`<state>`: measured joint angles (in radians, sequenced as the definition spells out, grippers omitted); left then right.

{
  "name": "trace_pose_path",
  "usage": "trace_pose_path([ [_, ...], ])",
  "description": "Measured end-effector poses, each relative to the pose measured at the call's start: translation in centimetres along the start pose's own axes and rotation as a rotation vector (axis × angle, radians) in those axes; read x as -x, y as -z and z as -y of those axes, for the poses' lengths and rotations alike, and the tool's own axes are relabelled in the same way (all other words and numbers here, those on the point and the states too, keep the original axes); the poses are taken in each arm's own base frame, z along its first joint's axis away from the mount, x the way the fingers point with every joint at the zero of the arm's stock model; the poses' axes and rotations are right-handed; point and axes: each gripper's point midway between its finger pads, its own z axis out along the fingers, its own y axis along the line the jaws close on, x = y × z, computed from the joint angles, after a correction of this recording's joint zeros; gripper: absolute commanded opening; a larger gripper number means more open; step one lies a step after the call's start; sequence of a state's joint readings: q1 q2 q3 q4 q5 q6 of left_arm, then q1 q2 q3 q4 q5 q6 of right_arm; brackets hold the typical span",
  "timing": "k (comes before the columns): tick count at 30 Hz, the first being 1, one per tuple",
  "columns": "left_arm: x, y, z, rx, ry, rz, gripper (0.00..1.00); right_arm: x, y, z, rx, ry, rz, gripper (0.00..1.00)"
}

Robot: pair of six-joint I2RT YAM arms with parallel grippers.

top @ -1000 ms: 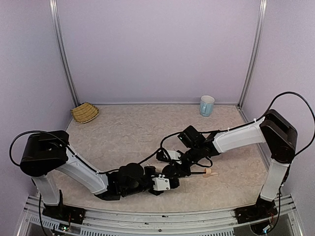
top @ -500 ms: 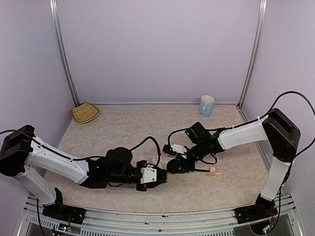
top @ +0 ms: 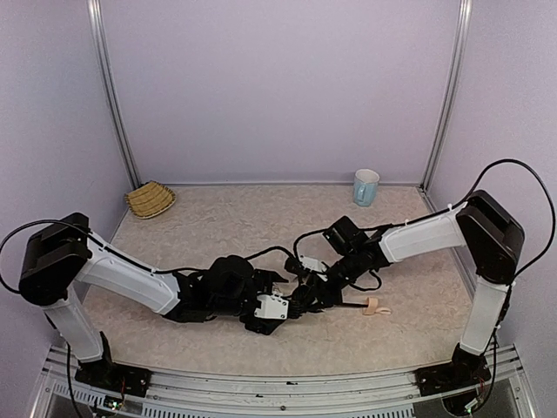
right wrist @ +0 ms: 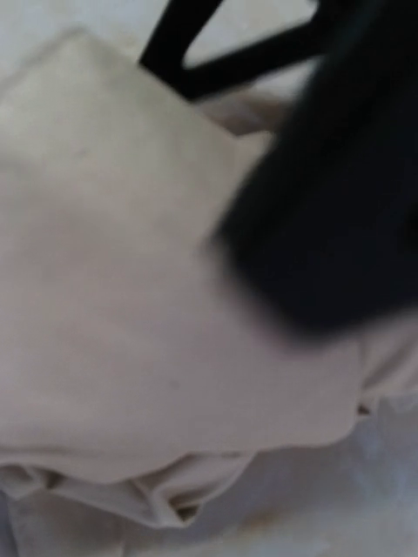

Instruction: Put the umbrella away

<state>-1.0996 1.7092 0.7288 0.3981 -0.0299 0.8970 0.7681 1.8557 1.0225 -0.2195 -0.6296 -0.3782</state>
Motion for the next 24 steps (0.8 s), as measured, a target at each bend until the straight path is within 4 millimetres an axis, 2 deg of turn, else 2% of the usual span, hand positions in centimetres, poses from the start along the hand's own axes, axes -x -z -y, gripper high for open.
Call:
trace_pose_path([
  [5, -0.4, -1.8, -0.3, -0.022, -0.027, -0.034, 0.87, 0.4, -0.4, -0.4, 0.062, -0.034, 0.007, 0.0],
  [8, -1.9, -2.8, 0.7, -0.043, -0.027, -0.072, 0.73, 0.4, -0.5, -0.5, 0.096, -0.064, 0.012, 0.0],
  [11, -2.3, -3.4, 0.4, -0.038, -0.038, -0.098, 0.61, 0.4, -0.5, -0.6, 0.119, -0.092, 0.012, 0.0],
  [16, -2.8, -4.0, 0.1, -0.055, -0.041, -0.137, 0.26, 0.3, -0.4, -0.1, 0.131, -0.133, 0.011, 0.02],
  [19, -3.1, -4.4, 0.1, -0.077, -0.009, -0.158, 0.0, 0.0, -0.2, 0.3, 0.115, -0.129, 0.005, 0.15],
  [22, -3.3, -5.0, -0.4, -0.094, 0.037, -0.167, 0.0, 0.0, 0.1, 1.3, 0.085, -0.112, 0.007, 0.28],
  [24, -3.3, -5.2, -0.5, -0.106, 0.039, -0.174, 0.0, 0.0, 0.3, 1.5, 0.081, -0.114, 0.009, 0.32],
])
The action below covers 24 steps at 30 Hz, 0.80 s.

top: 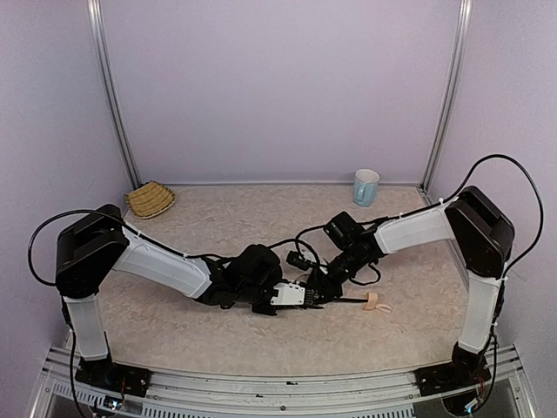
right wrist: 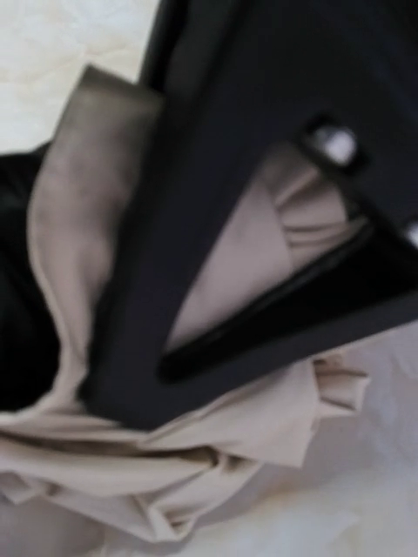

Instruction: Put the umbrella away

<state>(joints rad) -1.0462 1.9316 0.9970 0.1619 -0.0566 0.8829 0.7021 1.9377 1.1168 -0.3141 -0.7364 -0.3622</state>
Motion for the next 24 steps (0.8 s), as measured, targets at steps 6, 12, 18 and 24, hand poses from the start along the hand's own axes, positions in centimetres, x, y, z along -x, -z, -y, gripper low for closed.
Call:
trace_pose_path([
  [6, 0.04, -0.09, -0.17, -0.029, 0.016, -0.01, 0.23, -0.09, 0.23, 0.18, 0.001, -0.005, 0.003, 0.08],
  [12, 0.17, -0.06, 0.08, -0.049, 0.017, -0.008, 0.46, -0.19, 0.47, -0.12, 0.022, -0.024, -0.001, 0.04],
  [18, 0.02, -0.05, 0.27, -0.056, -0.017, -0.013, 0.52, -0.31, 0.7, -0.41, 0.04, -0.046, -0.013, 0.06],
  [24, -0.01, -0.06, 0.03, -0.054, 0.012, -0.008, 0.0, -0.47, 0.75, -0.44, 0.038, -0.043, -0.025, 0.21],
])
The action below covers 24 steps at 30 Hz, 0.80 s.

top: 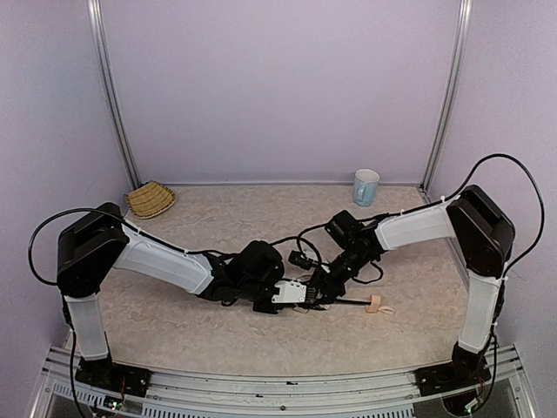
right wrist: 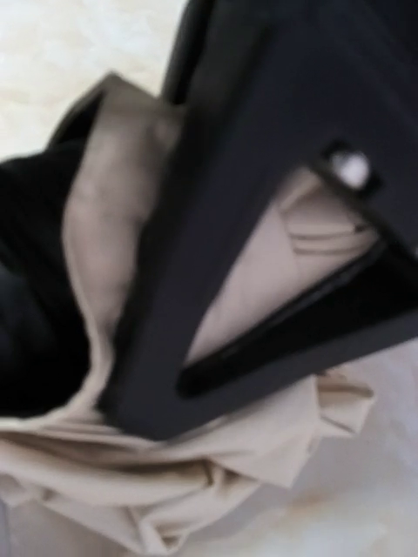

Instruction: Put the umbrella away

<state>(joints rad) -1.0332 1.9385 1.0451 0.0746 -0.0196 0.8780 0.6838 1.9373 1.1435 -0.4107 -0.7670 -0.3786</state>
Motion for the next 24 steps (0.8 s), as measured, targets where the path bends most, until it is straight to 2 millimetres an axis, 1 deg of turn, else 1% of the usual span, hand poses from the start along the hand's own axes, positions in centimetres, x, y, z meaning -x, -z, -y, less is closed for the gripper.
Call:
trace_pose_path([
  [1, -0.1, 0.0, -0.1, -0.003, 0.021, 0.007, 0.0, 0.1, 0.0, 0.2, -0.011, 0.011, 0.0, 0.24],
  [5, -0.2, 0.0, -0.3, -0.007, 0.029, 0.013, 0.0, 0.4, 0.1, 0.4, -0.023, 0.025, 0.004, 0.47],
  [9, -0.3, 0.0, -0.3, -0.002, 0.034, 0.01, 0.0, 0.4, 0.3, 0.5, -0.028, 0.012, 0.006, 0.65],
  [10, -0.4, 0.0, -0.4, 0.002, 0.044, 0.008, 0.0, 0.6, 0.7, 0.6, -0.036, 0.015, 0.012, 0.71],
  [12, -0.8, 0.1, -0.8, 0.017, 0.075, -0.005, 0.0, 1.2, 1.8, 0.9, -0.061, 0.007, 0.032, 0.76],
  [14, -1.6, 0.2, -1.4, 0.042, 0.113, -0.027, 0.0, 2.6, 4.0, 1.2, -0.111, 0.032, 0.079, 0.79],
  [17, -3.5, 0.7, -2.5, 0.098, 0.169, -0.081, 0.0, 5.2, 8.4, 1.3, -0.217, 0.086, 0.184, 0.83],
  [20, -5.0, 1.5, -3.6, 0.16, 0.21, -0.137, 0.0, 7.8, 13.2, 0.6, -0.354, 0.171, 0.31, 0.85],
  [22, -5.3, 2.3, -4.7, 0.205, 0.226, -0.158, 0.0, 8.9, 15.9, 0.2, -0.446, 0.218, 0.381, 0.87],
  [24, -5.3, 3.2, -5.8, 0.247, 0.239, -0.164, 0.0, 9.4, 17.5, -0.1, -0.516, 0.244, 0.437, 0.91],
])
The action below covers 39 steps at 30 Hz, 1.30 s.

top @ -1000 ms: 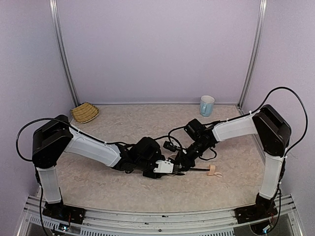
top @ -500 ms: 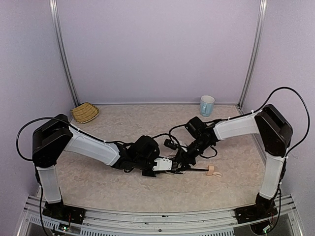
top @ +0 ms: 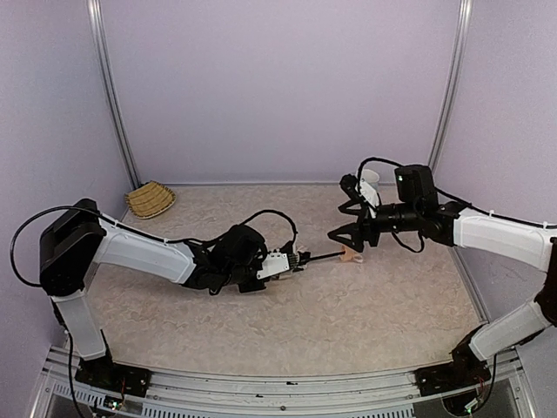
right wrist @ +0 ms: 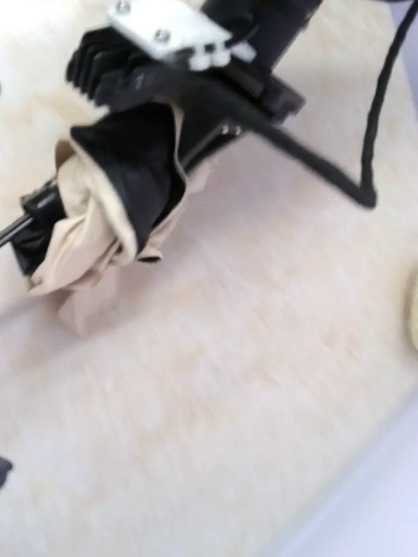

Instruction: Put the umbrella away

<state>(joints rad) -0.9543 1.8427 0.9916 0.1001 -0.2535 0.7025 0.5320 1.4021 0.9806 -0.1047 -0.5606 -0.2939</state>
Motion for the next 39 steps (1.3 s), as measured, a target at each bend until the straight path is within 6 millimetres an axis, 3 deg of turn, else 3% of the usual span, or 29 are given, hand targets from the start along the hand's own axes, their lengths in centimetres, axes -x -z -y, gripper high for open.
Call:
trace_pose_path([
  [2, 0.6, 0.9, -1.6, 0.042, 0.013, 0.006, 0.0, 0.4, 1.2, 0.4, -0.064, 0.012, 0.049, 1.0],
  [5, 2.2, 2.5, -4.4, 0.109, 0.031, 0.035, 0.0, 0.8, 3.0, 0.4, -0.151, 0.014, 0.133, 1.0],
  [7, 4.3, 4.3, -7.5, 0.176, 0.049, 0.076, 0.0, 1.2, 4.6, -0.1, -0.189, 0.03, 0.207, 1.0],
  [8, 4.6, 4.6, -7.9, 0.185, 0.052, 0.083, 0.0, 1.6, 5.3, -0.4, -0.197, 0.039, 0.246, 1.0],
  [9, 5.4, 5.4, -9.1, 0.208, 0.059, 0.102, 0.0, 2.1, 5.7, -0.7, -0.196, 0.047, 0.272, 0.95],
  [12, 7.7, 8.1, -12.3, 0.275, 0.074, 0.162, 0.0, 4.2, 6.4, -2.2, -0.12, 0.086, 0.364, 0.89],
  [17, 10.1, 11.6, -15.8, 0.345, 0.074, 0.22, 0.0, 5.3, 6.7, -5.4, 0.053, 0.116, 0.459, 0.89],
  [21, 11.4, 13.3, -17.1, 0.359, 0.058, 0.236, 0.0, 3.4, 5.3, -6.9, 0.151, 0.091, 0.461, 0.9],
  [26, 12.7, 15.7, -17.6, 0.352, 0.034, 0.263, 0.0, 1.9, 2.5, -6.6, 0.223, 0.051, 0.431, 0.91],
  [33, 15.2, 18.1, -18.3, 0.346, 0.016, 0.326, 0.0, 2.7, -0.6, -5.5, 0.289, 0.053, 0.452, 0.97],
  [37, 15.4, 18.4, -18.3, 0.332, 0.008, 0.329, 0.0, 3.2, -1.7, -7.2, 0.379, 0.074, 0.479, 0.97],
  [39, 15.5, 18.6, -18.3, 0.33, 0.007, 0.33, 0.0, 3.3, -1.8, -8.6, 0.432, 0.084, 0.489, 0.92],
])
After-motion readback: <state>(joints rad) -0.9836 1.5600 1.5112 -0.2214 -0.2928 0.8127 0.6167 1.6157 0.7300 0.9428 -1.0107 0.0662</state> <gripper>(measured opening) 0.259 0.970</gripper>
